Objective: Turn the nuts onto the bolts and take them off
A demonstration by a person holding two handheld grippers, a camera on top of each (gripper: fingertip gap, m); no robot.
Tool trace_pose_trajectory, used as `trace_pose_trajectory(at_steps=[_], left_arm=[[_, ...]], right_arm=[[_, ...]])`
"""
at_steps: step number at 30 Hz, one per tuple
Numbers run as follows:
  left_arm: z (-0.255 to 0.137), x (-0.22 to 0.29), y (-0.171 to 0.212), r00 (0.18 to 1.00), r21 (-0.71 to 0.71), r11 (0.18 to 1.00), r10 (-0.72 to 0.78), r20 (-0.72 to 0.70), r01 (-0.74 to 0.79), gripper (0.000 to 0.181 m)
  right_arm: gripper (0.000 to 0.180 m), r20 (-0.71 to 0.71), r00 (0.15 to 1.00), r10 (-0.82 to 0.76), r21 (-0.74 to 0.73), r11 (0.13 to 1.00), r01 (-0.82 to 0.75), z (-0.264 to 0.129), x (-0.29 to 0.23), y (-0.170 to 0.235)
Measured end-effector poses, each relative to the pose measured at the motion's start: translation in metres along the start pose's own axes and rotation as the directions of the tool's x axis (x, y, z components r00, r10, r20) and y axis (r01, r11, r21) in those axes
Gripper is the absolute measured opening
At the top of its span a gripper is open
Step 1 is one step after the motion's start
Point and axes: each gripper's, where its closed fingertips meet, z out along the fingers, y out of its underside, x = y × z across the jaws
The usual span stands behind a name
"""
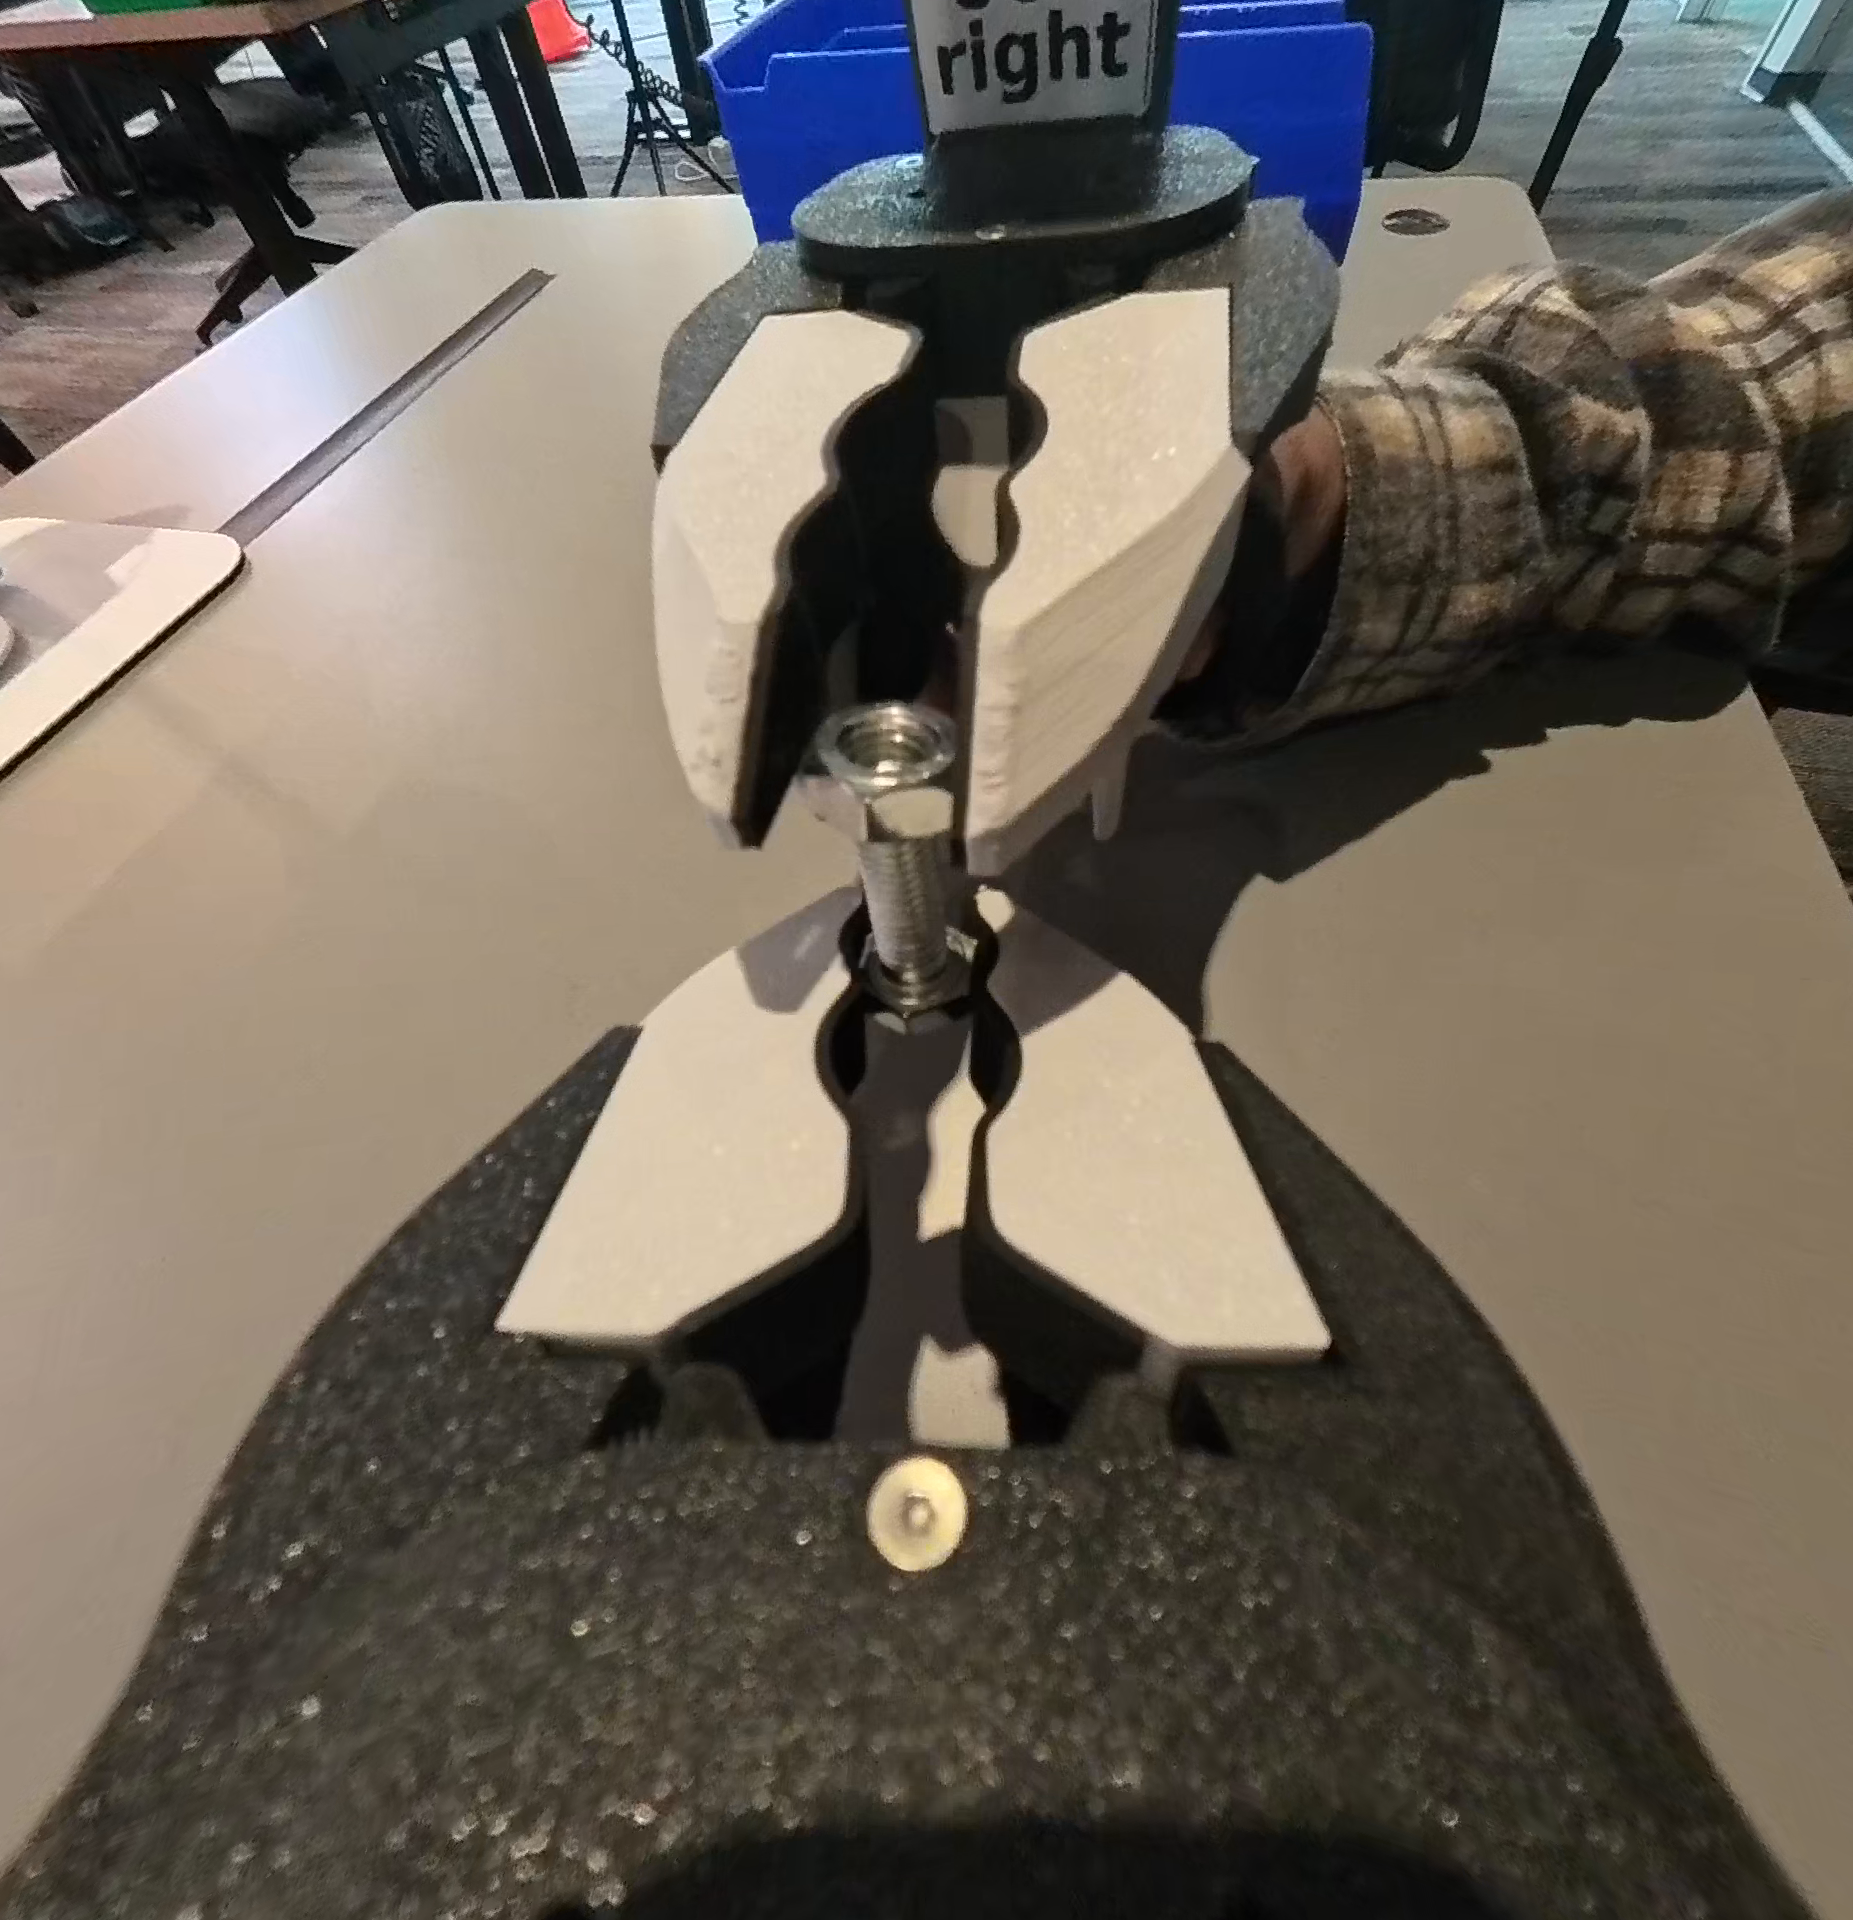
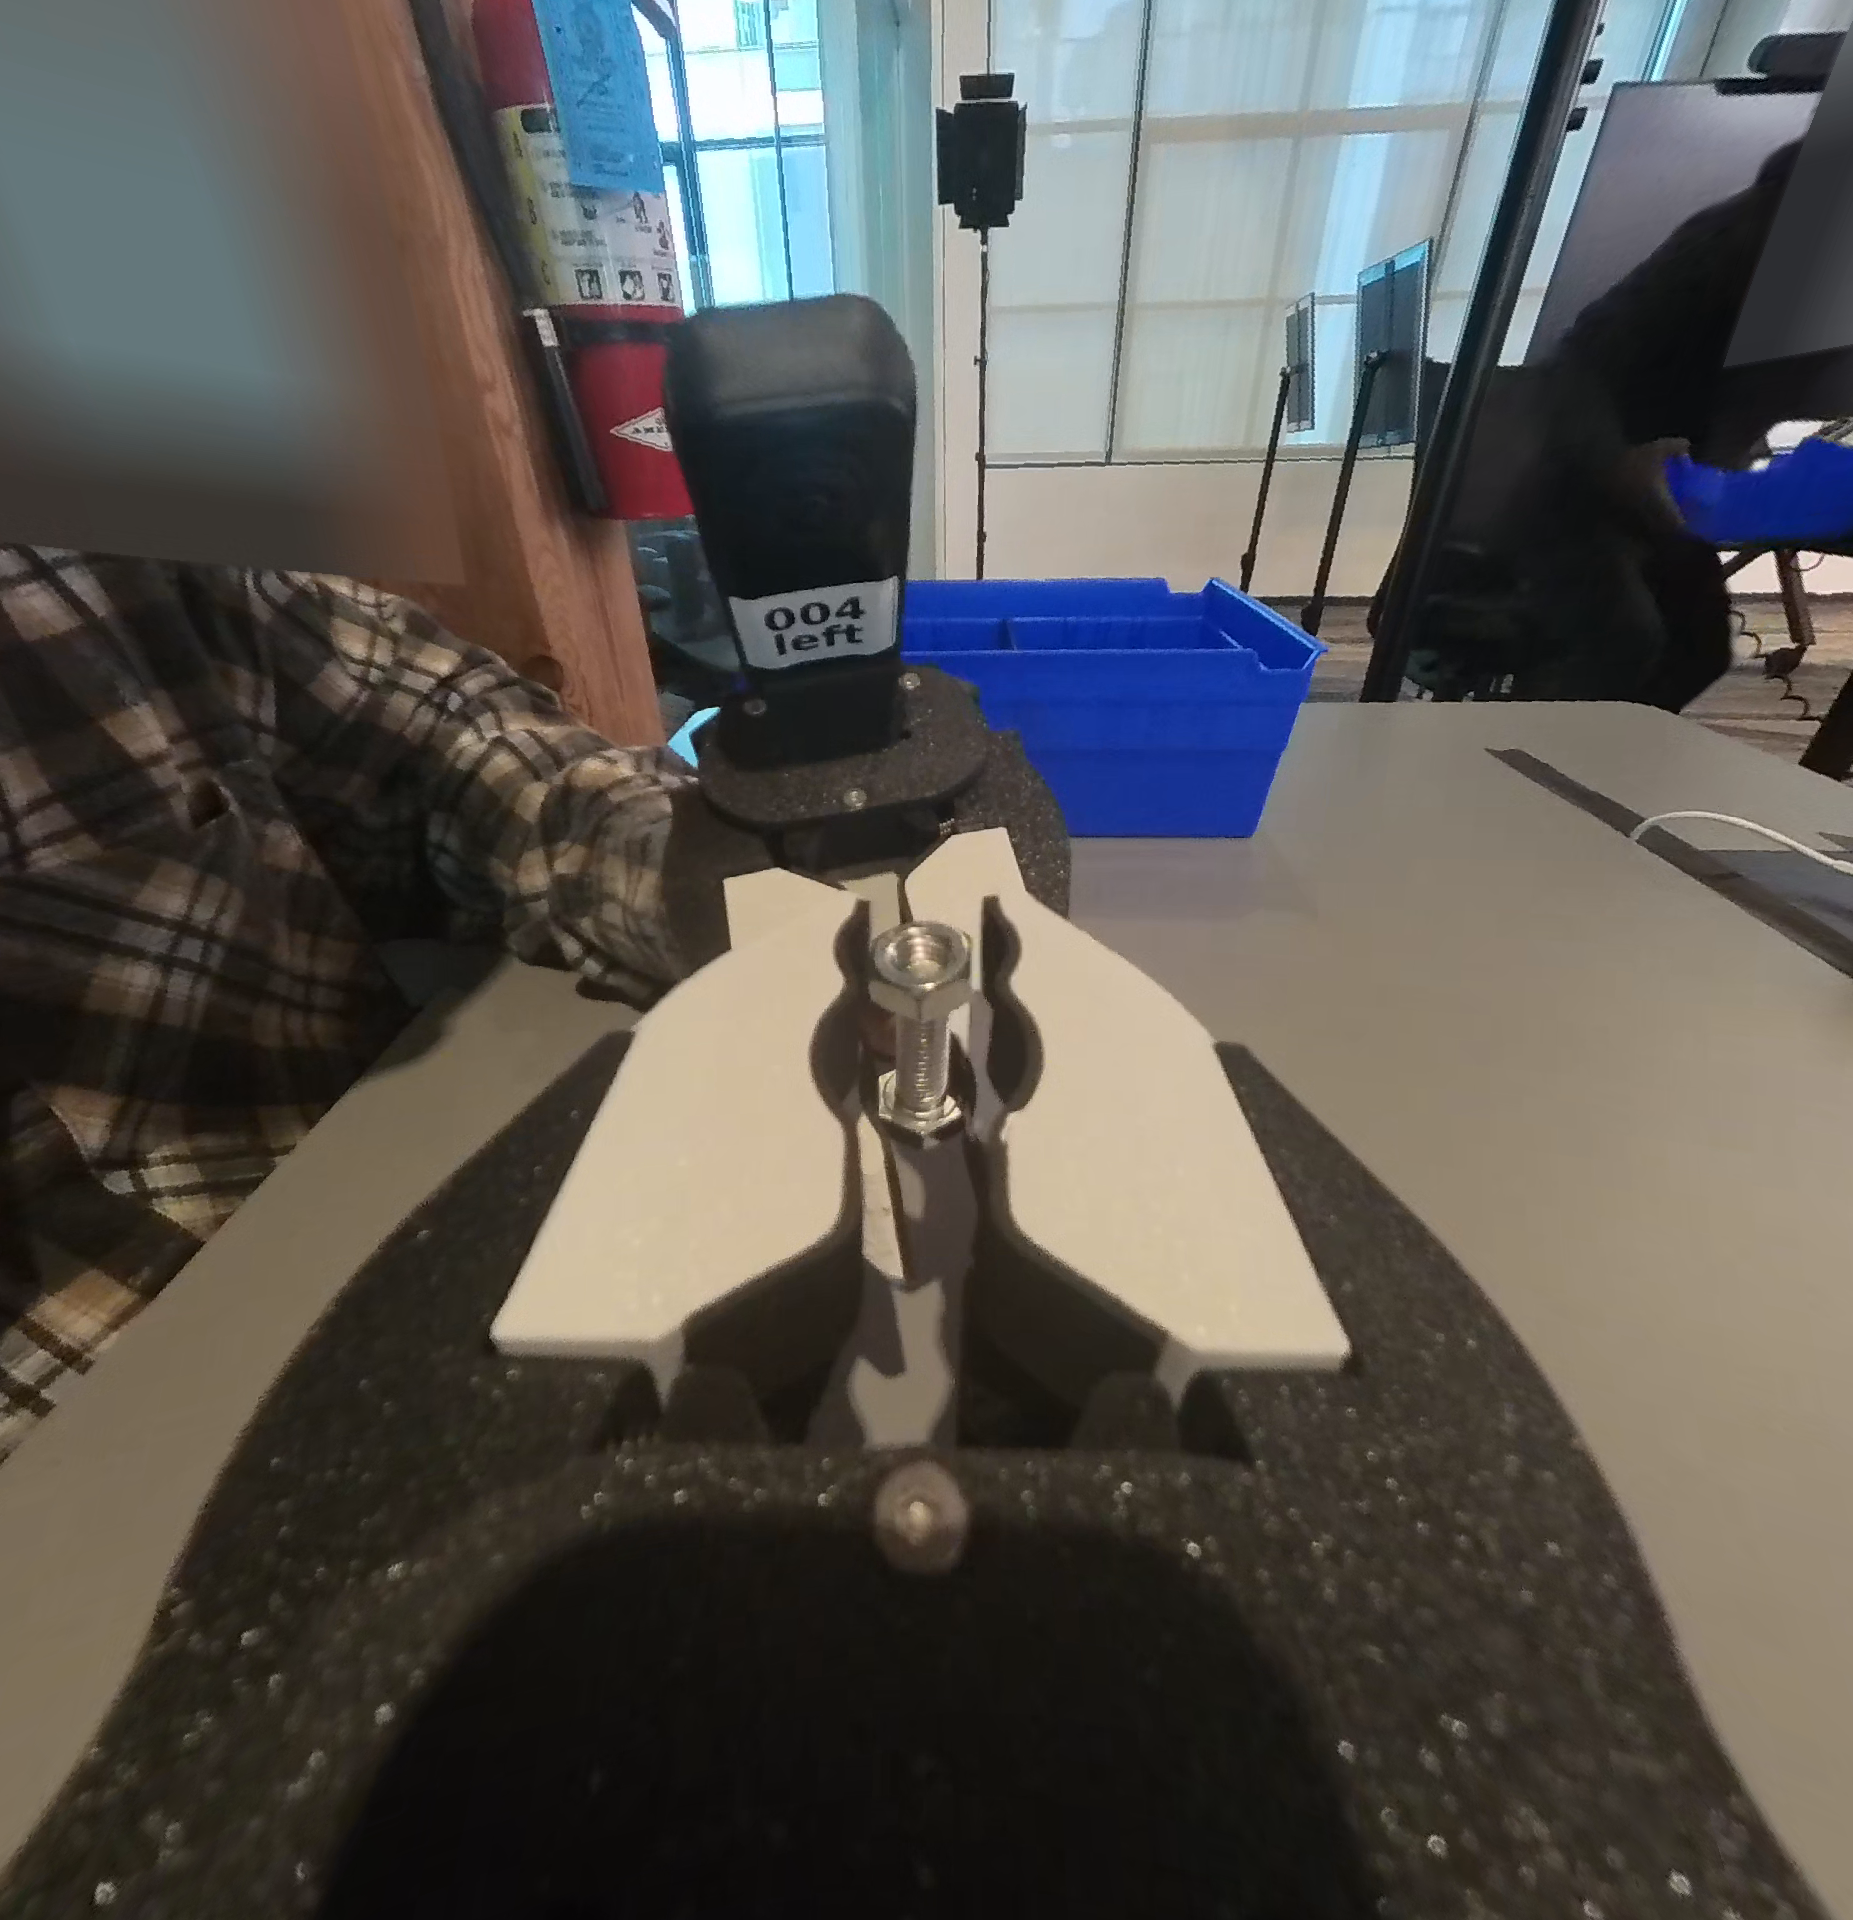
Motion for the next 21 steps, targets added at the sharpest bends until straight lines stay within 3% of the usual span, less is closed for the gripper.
trace_pose_trajectory(at_steps=[11,21], left_arm=[[-0.0004,0.0012,-0.0029,1.0,0.018,1.0,-0.009,-0.006,0.009,0.015],[0.0015,-0.0016,0.0059,0.996,-0.052,0.996,0.081,0.045,-0.078,0.015]], right_arm=[[0.019,0.01,1.0,0.0,0.004,1.0,0.0,0.0009,-0.0018,-0.0015],[0.018,0.048,0.992,0.117,-0.035,0.993,-0.115,-0.0005,-0.0038,0.0074]])
